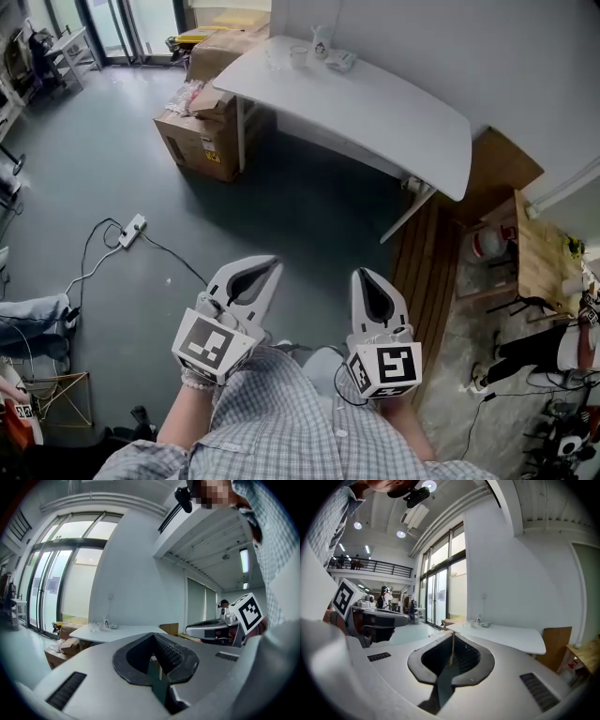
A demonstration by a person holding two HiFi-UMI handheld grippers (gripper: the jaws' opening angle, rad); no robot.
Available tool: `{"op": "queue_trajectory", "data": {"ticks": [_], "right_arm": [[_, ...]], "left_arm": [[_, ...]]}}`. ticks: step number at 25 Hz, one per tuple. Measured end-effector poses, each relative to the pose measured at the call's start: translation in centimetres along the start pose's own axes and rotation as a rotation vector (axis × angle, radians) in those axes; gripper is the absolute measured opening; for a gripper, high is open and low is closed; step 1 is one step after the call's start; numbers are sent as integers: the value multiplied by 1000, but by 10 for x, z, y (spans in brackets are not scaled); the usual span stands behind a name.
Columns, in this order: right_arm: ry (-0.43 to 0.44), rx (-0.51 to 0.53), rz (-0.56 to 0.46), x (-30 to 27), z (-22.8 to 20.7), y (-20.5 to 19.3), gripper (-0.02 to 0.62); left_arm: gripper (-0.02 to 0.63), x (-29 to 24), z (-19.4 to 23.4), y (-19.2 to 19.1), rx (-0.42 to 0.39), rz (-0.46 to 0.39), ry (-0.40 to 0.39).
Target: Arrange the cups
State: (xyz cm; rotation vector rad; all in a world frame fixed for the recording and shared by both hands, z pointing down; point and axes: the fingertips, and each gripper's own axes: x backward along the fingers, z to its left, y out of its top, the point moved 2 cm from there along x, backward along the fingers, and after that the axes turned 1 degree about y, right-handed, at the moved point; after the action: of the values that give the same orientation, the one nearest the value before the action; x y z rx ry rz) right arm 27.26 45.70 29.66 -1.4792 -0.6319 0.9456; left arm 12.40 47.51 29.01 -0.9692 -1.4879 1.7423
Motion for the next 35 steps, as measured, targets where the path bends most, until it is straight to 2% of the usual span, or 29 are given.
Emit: {"op": "queue_trajectory", "data": {"ticks": [6, 12, 23, 29, 35], "right_arm": [[-27, -25, 5, -9, -6, -4, 26], [-9, 39, -8, -28, -9, 2, 26], [97, 36, -30, -98, -28, 12, 26], [146, 50, -42, -146, -55, 25, 26], [217, 61, -53, -200, -77, 35, 26]], "left_arm": [[8, 2, 19, 0, 1, -14, 33], [9, 1, 32, 1, 1, -5, 71], [9, -43, 65, 9, -5, 10, 145], [9, -82, 89, 25, -12, -4, 191], [9, -114, 117, 30, -4, -7, 274]]}}
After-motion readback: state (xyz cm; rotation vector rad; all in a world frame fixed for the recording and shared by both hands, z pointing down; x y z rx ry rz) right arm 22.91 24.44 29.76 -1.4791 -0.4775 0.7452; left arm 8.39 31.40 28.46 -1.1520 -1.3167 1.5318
